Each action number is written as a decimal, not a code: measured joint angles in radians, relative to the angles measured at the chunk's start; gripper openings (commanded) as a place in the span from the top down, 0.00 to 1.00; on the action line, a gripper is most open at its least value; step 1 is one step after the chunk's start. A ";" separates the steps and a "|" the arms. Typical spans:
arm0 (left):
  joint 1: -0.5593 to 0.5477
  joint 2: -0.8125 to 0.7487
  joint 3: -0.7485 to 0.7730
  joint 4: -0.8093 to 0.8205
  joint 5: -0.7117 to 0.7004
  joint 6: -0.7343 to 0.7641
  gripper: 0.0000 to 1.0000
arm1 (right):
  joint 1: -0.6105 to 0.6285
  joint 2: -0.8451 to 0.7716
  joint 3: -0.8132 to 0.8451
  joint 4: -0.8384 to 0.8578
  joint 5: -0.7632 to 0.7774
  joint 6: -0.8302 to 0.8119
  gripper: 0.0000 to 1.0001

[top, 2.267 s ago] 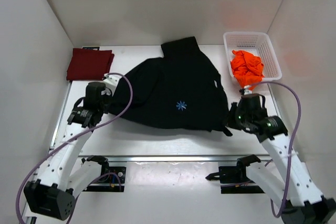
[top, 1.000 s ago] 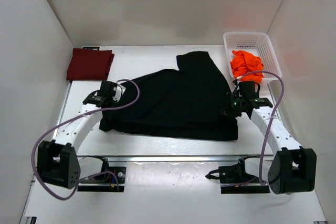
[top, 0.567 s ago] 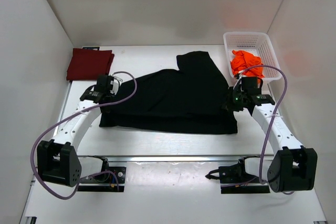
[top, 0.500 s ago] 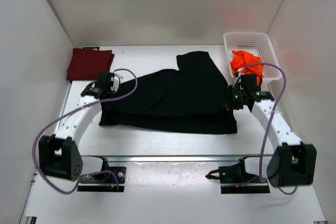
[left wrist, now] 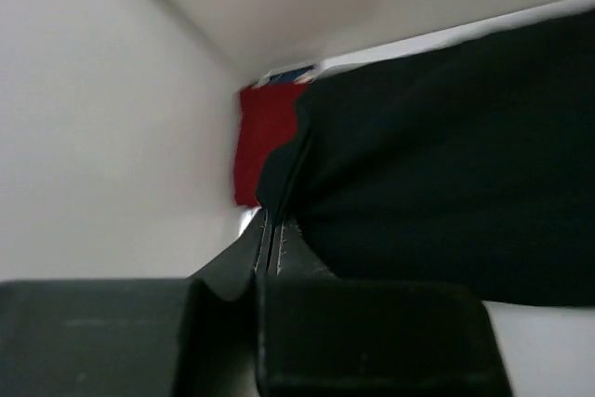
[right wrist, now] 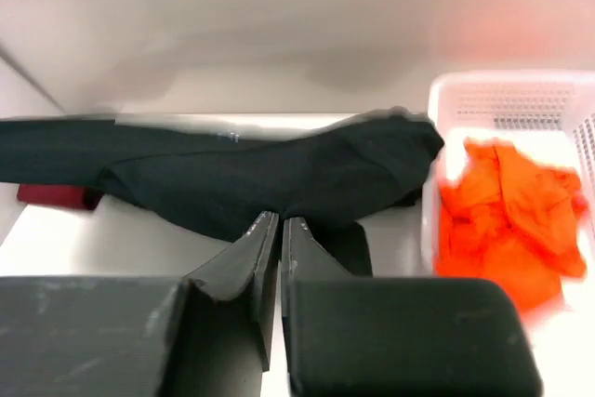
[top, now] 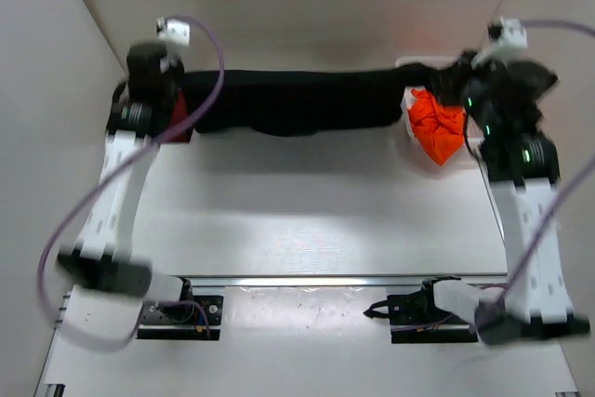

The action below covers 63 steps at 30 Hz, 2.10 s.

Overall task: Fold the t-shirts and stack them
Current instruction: Flatten out the tshirt, then fold the flattened tshirt in 1/3 of the way

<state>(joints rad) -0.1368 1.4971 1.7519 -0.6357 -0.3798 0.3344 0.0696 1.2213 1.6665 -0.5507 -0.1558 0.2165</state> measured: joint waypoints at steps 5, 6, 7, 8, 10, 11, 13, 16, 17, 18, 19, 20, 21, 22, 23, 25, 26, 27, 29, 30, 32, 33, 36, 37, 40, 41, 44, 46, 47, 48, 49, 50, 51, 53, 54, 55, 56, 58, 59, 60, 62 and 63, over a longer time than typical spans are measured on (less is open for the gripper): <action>-0.124 -0.434 -0.370 0.043 0.060 0.006 1.00 | 0.006 -0.321 -0.365 -0.016 0.036 0.021 1.00; -0.112 -0.449 -0.411 0.049 0.061 0.001 1.00 | 0.012 -0.346 -0.433 -0.022 0.045 0.028 1.00; -0.100 -0.452 -0.463 0.049 0.063 -0.003 1.00 | 0.023 -0.363 -0.505 -0.044 0.056 0.039 1.00; -0.090 -0.446 -0.510 0.040 0.064 -0.003 1.00 | 0.035 -0.380 -0.572 -0.073 0.065 0.050 1.00; -0.087 -0.425 -0.621 0.012 0.073 -0.002 1.00 | 0.063 -0.402 -0.699 -0.121 0.075 0.077 1.00; -0.093 -0.422 -0.680 -0.012 0.078 -0.002 1.00 | 0.075 -0.415 -0.762 -0.159 0.077 0.098 1.00; -0.114 -0.433 -0.799 -0.077 0.089 -0.002 1.00 | 0.090 -0.468 -0.862 -0.232 0.076 0.129 1.00; -0.143 -0.487 -0.915 -0.157 0.100 -0.002 1.00 | 0.089 -0.587 -0.930 -0.336 0.063 0.174 1.00; -0.143 -0.516 -0.943 -0.184 0.101 0.000 1.00 | 0.080 -0.622 -0.937 -0.358 0.052 0.181 1.00; -0.139 -0.541 -0.961 -0.206 0.098 0.001 1.00 | 0.068 -0.648 -0.942 -0.372 0.040 0.185 1.00; -0.133 -0.562 -0.974 -0.220 0.092 0.002 1.00 | 0.051 -0.679 -0.945 -0.387 0.025 0.187 1.00; -0.127 -0.583 -0.985 -0.234 0.086 0.006 1.00 | 0.029 -0.700 -0.945 -0.400 0.005 0.187 1.00; -0.122 -0.599 -0.993 -0.244 0.080 0.009 1.00 | 0.008 -0.708 -0.948 -0.407 -0.011 0.183 1.00; -0.119 -0.611 -1.003 -0.253 0.073 0.012 1.00 | -0.021 -0.710 -0.956 -0.409 -0.033 0.179 1.00; -0.119 -0.620 -1.013 -0.258 0.069 0.016 1.00 | -0.046 -0.708 -0.968 -0.409 -0.055 0.174 1.00; -0.115 -0.628 -1.033 -0.268 0.062 0.021 1.00 | -0.084 -0.697 -0.988 -0.415 -0.089 0.164 1.00; -0.113 -0.628 -1.045 -0.273 0.062 0.024 1.00 | -0.095 -0.689 -0.995 -0.418 -0.101 0.160 1.00; -0.113 -0.626 -1.054 -0.276 0.061 0.027 1.00 | -0.099 -0.678 -0.998 -0.419 -0.106 0.155 1.00; -0.111 -0.619 -1.070 -0.277 0.055 0.033 1.00 | -0.087 -0.650 -0.998 -0.409 -0.113 0.147 1.00; -0.111 -0.612 -1.074 -0.277 0.051 0.035 1.00 | -0.073 -0.634 -0.998 -0.401 -0.111 0.145 0.99; -0.111 -0.583 -1.075 -0.267 0.039 0.039 1.00 | -0.022 -0.584 -0.999 -0.368 -0.106 0.142 1.00; -0.109 -0.562 -1.074 -0.254 0.032 0.040 1.00 | 0.005 -0.557 -0.999 -0.347 -0.098 0.142 1.00; -0.108 -0.494 -1.063 -0.216 0.010 0.043 1.00 | 0.063 -0.465 -0.999 -0.277 -0.085 0.134 1.00; -0.106 -0.468 -1.055 -0.200 0.000 0.043 1.00 | 0.068 -0.434 -0.999 -0.249 -0.084 0.127 1.00; -0.097 -0.376 -1.005 -0.146 -0.030 0.047 1.00 | 0.028 -0.312 -0.999 -0.161 -0.088 0.106 1.00; -0.095 -0.349 -0.989 -0.130 -0.037 0.048 1.00 | 0.012 -0.275 -0.998 -0.138 -0.088 0.097 1.00; -0.094 -0.264 -0.945 -0.078 -0.057 0.050 1.00 | -0.011 -0.181 -0.980 -0.085 -0.079 0.069 1.00; -0.093 -0.220 -0.927 -0.061 -0.060 0.050 1.00 | -0.008 -0.136 -0.955 -0.062 -0.074 0.053 1.00; -0.091 -0.199 -0.920 -0.053 -0.061 0.050 1.00 | -0.005 -0.118 -0.945 -0.046 -0.073 0.047 1.00; -0.089 -0.183 -0.917 -0.045 -0.064 0.049 1.00 | -0.005 -0.103 -0.937 -0.031 -0.073 0.041 1.00; -0.085 -0.168 -0.916 -0.038 -0.069 0.049 1.00 | -0.005 -0.091 -0.932 -0.017 -0.074 0.037 1.00; -0.082 -0.158 -0.916 -0.036 -0.074 0.049 1.00 | -0.006 -0.081 -0.931 -0.003 -0.073 0.033 1.00; -0.080 -0.146 -0.916 -0.035 -0.079 0.047 1.00 | -0.006 -0.071 -0.931 0.006 -0.071 0.026 1.00; -0.074 -0.128 -0.916 -0.030 -0.090 0.044 1.00 | -0.007 -0.048 -0.930 0.018 -0.068 0.018 1.00; -0.068 -0.118 -0.915 -0.026 -0.095 0.041 1.00 | -0.007 -0.035 -0.927 0.019 -0.065 0.015 1.00; -0.061 -0.109 -0.912 -0.025 -0.102 0.038 1.00 | -0.007 -0.024 -0.923 0.019 -0.062 0.013 1.00; -0.056 -0.101 -0.906 -0.024 -0.108 0.034 1.00 | -0.007 -0.012 -0.916 0.020 -0.060 0.011 1.00; -0.047 -0.081 -0.886 -0.024 -0.113 0.023 0.98 | -0.007 0.014 -0.897 0.021 -0.055 0.006 1.00; -0.047 -0.070 -0.869 -0.026 -0.114 0.016 0.96 | -0.007 0.024 -0.887 0.022 -0.052 0.002 1.00; -0.047 -0.058 -0.850 -0.026 -0.113 0.008 0.93 | -0.007 0.036 -0.877 0.026 -0.047 -0.001 1.00; -0.048 -0.042 -0.815 -0.026 -0.107 -0.006 0.74 | -0.006 0.057 -0.857 0.027 -0.039 -0.005 0.99; -0.048 -0.036 -0.798 -0.030 -0.102 -0.011 0.66 | -0.006 0.070 -0.846 0.029 -0.036 -0.007 0.92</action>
<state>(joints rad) -0.1852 1.4609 0.9543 -0.6655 -0.4820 0.3233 0.0631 1.2915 0.8207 -0.5217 -0.1921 0.2092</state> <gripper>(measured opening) 0.196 0.012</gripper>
